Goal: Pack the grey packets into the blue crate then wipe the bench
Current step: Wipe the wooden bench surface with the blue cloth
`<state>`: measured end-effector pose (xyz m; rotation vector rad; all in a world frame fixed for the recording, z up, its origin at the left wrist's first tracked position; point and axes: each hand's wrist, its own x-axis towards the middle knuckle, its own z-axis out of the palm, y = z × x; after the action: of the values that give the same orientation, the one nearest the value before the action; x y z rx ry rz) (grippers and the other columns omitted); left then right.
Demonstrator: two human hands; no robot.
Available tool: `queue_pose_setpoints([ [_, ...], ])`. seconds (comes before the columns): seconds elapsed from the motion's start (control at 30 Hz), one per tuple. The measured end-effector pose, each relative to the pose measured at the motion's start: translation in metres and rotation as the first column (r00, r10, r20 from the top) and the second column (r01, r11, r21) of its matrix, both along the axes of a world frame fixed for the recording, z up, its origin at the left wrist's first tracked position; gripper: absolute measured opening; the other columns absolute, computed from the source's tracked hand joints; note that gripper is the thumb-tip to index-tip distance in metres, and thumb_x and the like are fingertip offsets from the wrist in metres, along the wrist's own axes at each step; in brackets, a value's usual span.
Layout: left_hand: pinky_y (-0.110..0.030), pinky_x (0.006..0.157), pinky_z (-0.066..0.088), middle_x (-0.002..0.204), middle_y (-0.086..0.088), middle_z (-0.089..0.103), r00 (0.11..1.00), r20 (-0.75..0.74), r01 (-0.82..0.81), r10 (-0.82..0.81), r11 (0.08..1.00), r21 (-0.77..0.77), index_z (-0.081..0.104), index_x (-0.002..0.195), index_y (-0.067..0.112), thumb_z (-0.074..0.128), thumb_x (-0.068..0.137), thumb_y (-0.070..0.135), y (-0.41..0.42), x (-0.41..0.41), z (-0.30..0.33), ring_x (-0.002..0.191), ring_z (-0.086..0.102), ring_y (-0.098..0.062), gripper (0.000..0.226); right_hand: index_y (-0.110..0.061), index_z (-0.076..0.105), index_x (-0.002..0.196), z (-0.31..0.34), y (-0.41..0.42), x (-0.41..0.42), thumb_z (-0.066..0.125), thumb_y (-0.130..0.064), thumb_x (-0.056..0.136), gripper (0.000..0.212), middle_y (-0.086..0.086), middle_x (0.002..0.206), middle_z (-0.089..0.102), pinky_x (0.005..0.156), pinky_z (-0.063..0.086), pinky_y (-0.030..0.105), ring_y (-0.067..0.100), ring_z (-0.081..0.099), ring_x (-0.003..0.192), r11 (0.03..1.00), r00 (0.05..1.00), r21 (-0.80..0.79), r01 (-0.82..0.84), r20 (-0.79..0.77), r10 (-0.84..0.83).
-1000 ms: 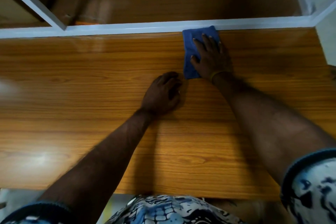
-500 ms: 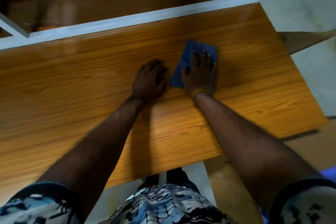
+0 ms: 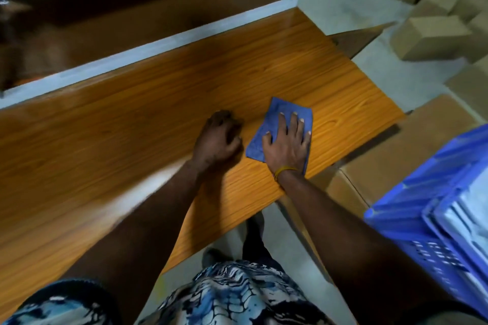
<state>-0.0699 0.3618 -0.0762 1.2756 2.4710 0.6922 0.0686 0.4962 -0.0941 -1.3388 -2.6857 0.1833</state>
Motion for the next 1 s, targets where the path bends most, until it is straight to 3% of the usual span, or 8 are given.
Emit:
queue_pose_setpoints([
  [0.17, -0.039, 0.109, 0.033, 0.142, -0.018, 0.047, 0.997, 0.010, 0.072, -0.072, 0.997, -0.013, 0.063, 0.125, 0.011, 0.051, 0.082, 0.045, 0.002, 0.015, 0.000, 0.135, 0.041, -0.035, 0.056, -0.023, 0.019, 0.157, 0.001, -0.006, 0.023, 0.036, -0.051, 0.099, 0.067, 0.008, 0.165, 0.011, 0.119, 0.009, 0.057, 0.030, 0.007, 0.152, 0.996, 0.997, -0.052, 0.066, 0.035, -0.064],
  [0.47, -0.044, 0.112, 0.036, 0.152, -0.004, 0.034, 0.996, 0.017, 0.088, -0.087, 0.996, -0.028, 0.055, 0.132, 0.026, 0.059, 0.090, 0.040, 0.020, 0.020, -0.009, 0.140, 0.033, -0.027, 0.045, -0.024, 0.020, 0.156, 0.004, 0.010, 0.037, 0.036, -0.049, 0.098, 0.065, 0.007, 0.165, 0.011, 0.117, 0.007, 0.062, 0.031, 0.004, 0.152, 0.970, 0.973, -0.069, 0.232, 0.025, -0.231],
  [0.73, -0.047, 0.115, 0.032, 0.157, -0.002, 0.026, 0.992, 0.032, 0.123, -0.121, 0.991, -0.050, 0.049, 0.137, 0.026, 0.057, 0.093, 0.039, 0.078, 0.026, -0.008, 0.146, 0.023, -0.025, 0.046, -0.023, 0.022, 0.156, 0.003, 0.054, 0.039, 0.036, -0.048, 0.098, 0.065, 0.010, 0.165, 0.009, 0.116, 0.010, 0.064, 0.032, 0.002, 0.152, 0.927, 0.932, -0.102, 0.360, 0.013, -0.361],
  [1.0, -0.038, 0.116, 0.029, 0.155, -0.005, 0.032, 0.985, 0.034, 0.166, -0.166, 0.986, 0.013, 0.055, 0.134, 0.022, 0.057, 0.093, 0.036, 0.137, 0.036, -0.006, 0.144, 0.027, -0.023, 0.043, -0.023, 0.019, 0.156, 0.005, 0.108, 0.043, 0.037, -0.046, 0.098, 0.066, 0.009, 0.165, 0.006, 0.115, 0.009, 0.066, 0.031, 0.000, 0.152, 0.886, 0.894, -0.132, 0.445, 0.004, -0.449],
])
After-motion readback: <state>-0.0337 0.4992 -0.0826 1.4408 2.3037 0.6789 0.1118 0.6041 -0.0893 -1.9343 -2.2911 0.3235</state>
